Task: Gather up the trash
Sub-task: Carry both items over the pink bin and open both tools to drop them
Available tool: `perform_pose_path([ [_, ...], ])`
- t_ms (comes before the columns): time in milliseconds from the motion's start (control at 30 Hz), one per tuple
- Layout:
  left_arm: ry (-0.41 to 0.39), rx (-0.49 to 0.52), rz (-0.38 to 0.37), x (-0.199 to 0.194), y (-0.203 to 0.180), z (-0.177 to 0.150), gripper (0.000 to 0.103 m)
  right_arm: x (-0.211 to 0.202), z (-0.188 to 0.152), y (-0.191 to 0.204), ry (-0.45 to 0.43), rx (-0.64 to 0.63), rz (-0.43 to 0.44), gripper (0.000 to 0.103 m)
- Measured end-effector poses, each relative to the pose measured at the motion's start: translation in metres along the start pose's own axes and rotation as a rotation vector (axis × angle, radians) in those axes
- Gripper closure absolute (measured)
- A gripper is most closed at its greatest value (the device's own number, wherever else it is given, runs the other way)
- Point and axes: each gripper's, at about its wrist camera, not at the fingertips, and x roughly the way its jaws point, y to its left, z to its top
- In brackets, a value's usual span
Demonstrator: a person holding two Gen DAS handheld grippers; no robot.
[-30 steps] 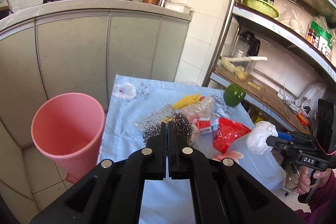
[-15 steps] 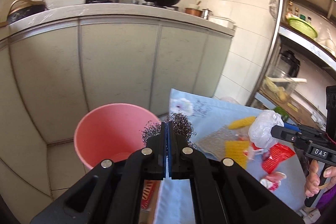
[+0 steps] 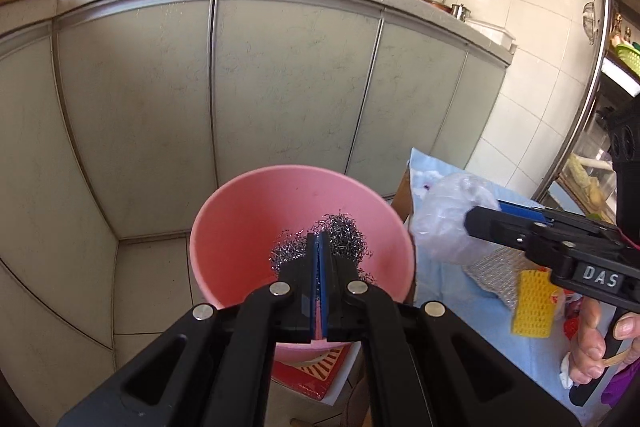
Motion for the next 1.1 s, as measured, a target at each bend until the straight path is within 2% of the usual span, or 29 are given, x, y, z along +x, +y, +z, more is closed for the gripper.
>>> perform_pose_path([
  [200, 0.042, -0.016, 0.012, 0.026, 0.002, -0.008, 0.103, 0.05, -0.003, -0.003, 0.078, -0.003, -0.032, 0.074],
  [400, 0.078, -0.024, 0.021, 0.045, 0.003, -0.017, 0.103, 0.08, -0.006, -0.013, 0.12, 0.019, -0.066, 0.072],
  [500, 0.092, -0.024, 0.026, 0.052, 0.004, -0.023, 0.102, 0.087, -0.007, -0.016, 0.137, 0.034, -0.073, 0.07],
  [667, 0.097, -0.026, 0.035, 0.055, 0.003, -0.026, 0.102, 0.094, -0.01, -0.02, 0.16, 0.05, -0.054, 0.061],
  [800, 0.087, -0.038, 0.051, 0.055, 0.004, -0.025, 0.1, 0.09, -0.007, -0.021, 0.156, 0.049, -0.051, 0.06],
  [900, 0.078, -0.05, 0.053, 0.05, 0.006, -0.023, 0.094, 0.082, -0.004, -0.017, 0.141, 0.04, -0.049, 0.06],
  [1100, 0.064, -0.063, 0.045, 0.032, 0.004, -0.018, 0.073, 0.053, -0.002, -0.008, 0.103, 0.029, -0.056, 0.06],
])
